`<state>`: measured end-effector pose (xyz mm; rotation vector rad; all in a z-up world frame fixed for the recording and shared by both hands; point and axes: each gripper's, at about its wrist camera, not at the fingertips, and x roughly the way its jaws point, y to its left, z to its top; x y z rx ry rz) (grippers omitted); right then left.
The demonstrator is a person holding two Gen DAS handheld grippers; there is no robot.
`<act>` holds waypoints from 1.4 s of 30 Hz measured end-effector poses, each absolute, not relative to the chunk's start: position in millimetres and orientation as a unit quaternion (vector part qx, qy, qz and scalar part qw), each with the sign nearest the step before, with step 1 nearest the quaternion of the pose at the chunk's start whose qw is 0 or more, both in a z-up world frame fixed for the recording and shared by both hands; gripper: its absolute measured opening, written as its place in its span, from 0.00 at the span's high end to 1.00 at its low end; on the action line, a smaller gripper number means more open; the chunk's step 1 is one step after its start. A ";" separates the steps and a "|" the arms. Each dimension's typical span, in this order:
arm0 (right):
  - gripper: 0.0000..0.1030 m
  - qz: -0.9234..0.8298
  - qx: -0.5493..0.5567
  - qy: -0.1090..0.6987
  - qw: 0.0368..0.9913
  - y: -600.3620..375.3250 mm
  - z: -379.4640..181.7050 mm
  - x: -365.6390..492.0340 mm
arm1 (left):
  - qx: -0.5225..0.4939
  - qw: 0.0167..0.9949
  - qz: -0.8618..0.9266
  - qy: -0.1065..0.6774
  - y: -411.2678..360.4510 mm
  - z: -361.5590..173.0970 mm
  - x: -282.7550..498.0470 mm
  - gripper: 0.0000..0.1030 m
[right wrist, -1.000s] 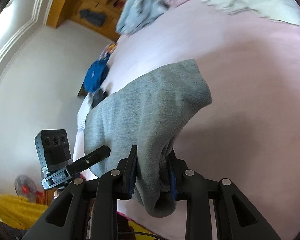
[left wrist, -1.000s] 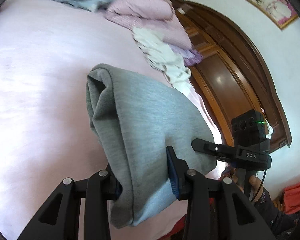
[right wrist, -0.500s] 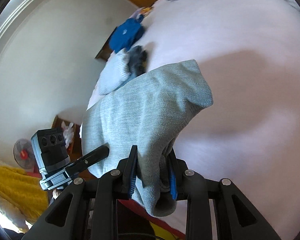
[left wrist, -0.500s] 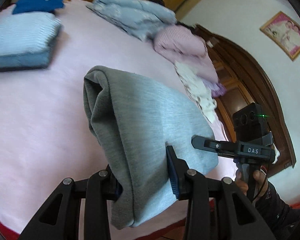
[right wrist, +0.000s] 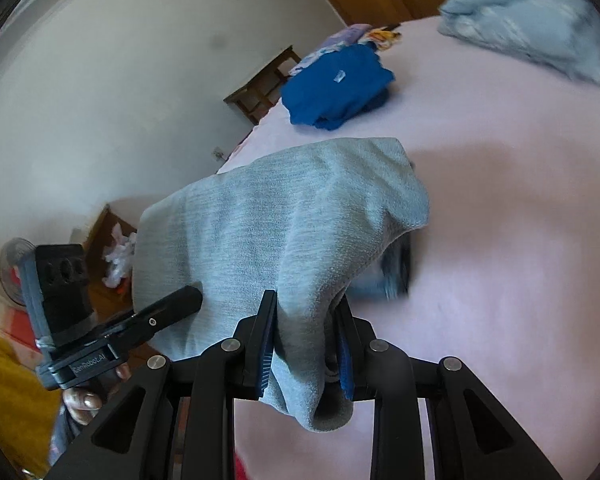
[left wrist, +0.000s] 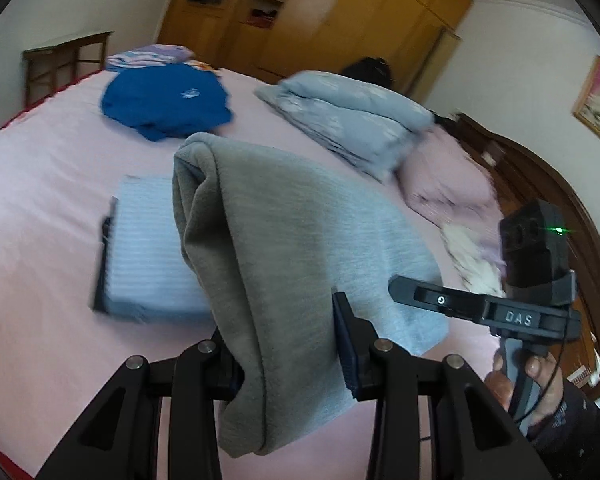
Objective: Fold clothes
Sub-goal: 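Lift the grey bundle with both grippers and carry it toward the clothes stack, then lower the grey bundle onto the striped and denim stack with both grippers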
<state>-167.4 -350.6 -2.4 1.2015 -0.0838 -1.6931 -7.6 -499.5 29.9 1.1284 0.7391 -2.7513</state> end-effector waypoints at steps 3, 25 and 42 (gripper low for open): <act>0.73 -0.711 0.496 0.000 0.498 -393.4 -13.7 -180.2 | 0.378 0.065 -0.891 0.241 -529.3 17.0 -25.2 0.67; 0.73 -0.735 0.474 0.069 0.480 -452.7 -50.1 -197.9 | 0.386 0.124 -0.880 0.248 -597.3 -42.5 -78.0 0.48; 0.70 -0.725 0.499 0.061 0.470 -438.6 -49.8 -202.8 | 0.367 0.170 -0.876 0.263 -609.3 -19.5 -53.2 0.44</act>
